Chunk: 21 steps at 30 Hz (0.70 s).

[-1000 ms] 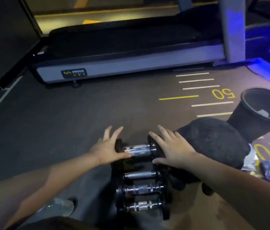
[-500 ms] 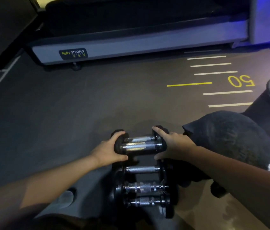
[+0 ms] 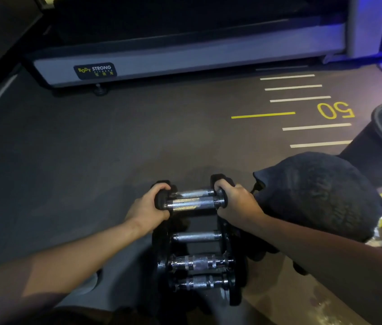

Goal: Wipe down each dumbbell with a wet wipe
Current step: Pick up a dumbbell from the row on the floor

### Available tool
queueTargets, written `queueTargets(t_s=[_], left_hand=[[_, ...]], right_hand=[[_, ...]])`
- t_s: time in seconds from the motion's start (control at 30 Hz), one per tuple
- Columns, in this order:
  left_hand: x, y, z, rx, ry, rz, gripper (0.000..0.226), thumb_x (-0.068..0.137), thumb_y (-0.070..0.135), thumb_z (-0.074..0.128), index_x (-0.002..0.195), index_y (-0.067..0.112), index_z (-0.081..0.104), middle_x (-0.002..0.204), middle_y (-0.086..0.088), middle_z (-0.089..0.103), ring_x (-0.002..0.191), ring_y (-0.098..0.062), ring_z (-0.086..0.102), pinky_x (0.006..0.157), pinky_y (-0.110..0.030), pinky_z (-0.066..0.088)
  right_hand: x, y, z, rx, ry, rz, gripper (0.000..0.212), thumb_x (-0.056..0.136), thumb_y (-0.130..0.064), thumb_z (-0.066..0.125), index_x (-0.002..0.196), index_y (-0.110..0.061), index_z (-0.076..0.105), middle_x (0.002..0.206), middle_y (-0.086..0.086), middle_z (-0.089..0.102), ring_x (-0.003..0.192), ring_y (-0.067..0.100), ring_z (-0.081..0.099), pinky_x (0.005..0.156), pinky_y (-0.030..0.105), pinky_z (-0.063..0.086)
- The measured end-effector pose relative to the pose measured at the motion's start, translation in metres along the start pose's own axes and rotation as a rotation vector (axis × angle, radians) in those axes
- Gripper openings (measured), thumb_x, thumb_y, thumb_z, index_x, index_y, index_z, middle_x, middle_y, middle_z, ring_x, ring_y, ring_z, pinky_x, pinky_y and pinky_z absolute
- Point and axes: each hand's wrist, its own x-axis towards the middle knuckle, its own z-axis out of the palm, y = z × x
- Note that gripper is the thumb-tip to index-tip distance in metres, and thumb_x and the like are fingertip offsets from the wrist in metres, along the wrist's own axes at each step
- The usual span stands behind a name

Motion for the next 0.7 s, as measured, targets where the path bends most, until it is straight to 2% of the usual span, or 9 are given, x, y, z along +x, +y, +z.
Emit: queueTargets(t_s=[0.1, 0.17, 0.27, 0.5, 0.6, 0.7], left_hand=[[-0.002, 0.001, -0.001, -0.072, 0.009, -0.027, 0.062, 0.069, 0.005, 0.071, 0.111, 0.048, 0.057, 0.088, 0.006, 0.068, 0.063, -0.023, 0.069, 0.048, -0.041, 0.06], [-0.005, 0.002, -0.005, -0.117, 0.028, -0.035, 0.062, 0.069, 0.002, 0.07, 0.108, 0.049, 0.058, 0.09, 0.003, 0.068, 0.059, -0.023, 0.068, 0.043, -0.042, 0.058], [-0.01, 0.009, -0.019, -0.185, 0.05, -0.029, 0.061, 0.069, 0.0, 0.069, 0.106, 0.048, 0.06, 0.095, 0.001, 0.069, 0.058, -0.02, 0.066, 0.044, -0.042, 0.058], [-0.033, 0.068, -0.082, -0.175, 0.141, 0.098, 0.063, 0.068, 0.002, 0.072, 0.107, 0.05, 0.063, 0.102, 0.006, 0.066, 0.076, -0.026, 0.069, 0.043, -0.043, 0.058], [-0.049, 0.104, -0.092, -0.222, 0.144, 0.167, 0.064, 0.067, 0.001, 0.073, 0.106, 0.051, 0.063, 0.105, 0.006, 0.066, 0.08, -0.03, 0.069, 0.045, -0.049, 0.058], [-0.064, 0.144, -0.086, -0.239, 0.123, 0.238, 0.064, 0.068, 0.002, 0.073, 0.106, 0.053, 0.063, 0.11, 0.005, 0.064, 0.082, -0.031, 0.068, 0.044, -0.041, 0.057]], right_hand=[[-0.003, -0.003, -0.001, -0.019, 0.048, -0.022, 0.035, 0.072, -0.014, 0.063, 0.093, -0.033, 0.042, 0.083, 0.0, 0.044, 0.069, 0.03, 0.054, 0.063, 0.03, 0.038], [-0.005, -0.008, -0.003, -0.034, 0.078, -0.041, 0.033, 0.073, -0.014, 0.062, 0.093, -0.031, 0.042, 0.083, 0.0, 0.042, 0.064, 0.029, 0.053, 0.062, 0.032, 0.04], [-0.007, -0.019, -0.016, -0.049, 0.099, -0.077, 0.034, 0.074, -0.018, 0.063, 0.097, -0.032, 0.042, 0.086, 0.0, 0.042, 0.067, 0.029, 0.053, 0.065, 0.034, 0.044], [-0.025, -0.058, -0.082, -0.031, 0.2, -0.135, 0.037, 0.076, -0.025, 0.066, 0.099, -0.037, 0.04, 0.088, 0.001, 0.045, 0.074, 0.033, 0.054, 0.073, 0.038, 0.049], [-0.045, -0.063, -0.128, -0.084, 0.263, -0.157, 0.034, 0.078, -0.026, 0.065, 0.102, -0.036, 0.043, 0.088, 0.002, 0.045, 0.073, 0.033, 0.053, 0.07, 0.035, 0.043], [-0.072, -0.052, -0.171, -0.146, 0.343, -0.156, 0.037, 0.077, -0.028, 0.066, 0.106, -0.036, 0.044, 0.09, 0.002, 0.047, 0.076, 0.035, 0.055, 0.068, 0.033, 0.039]])
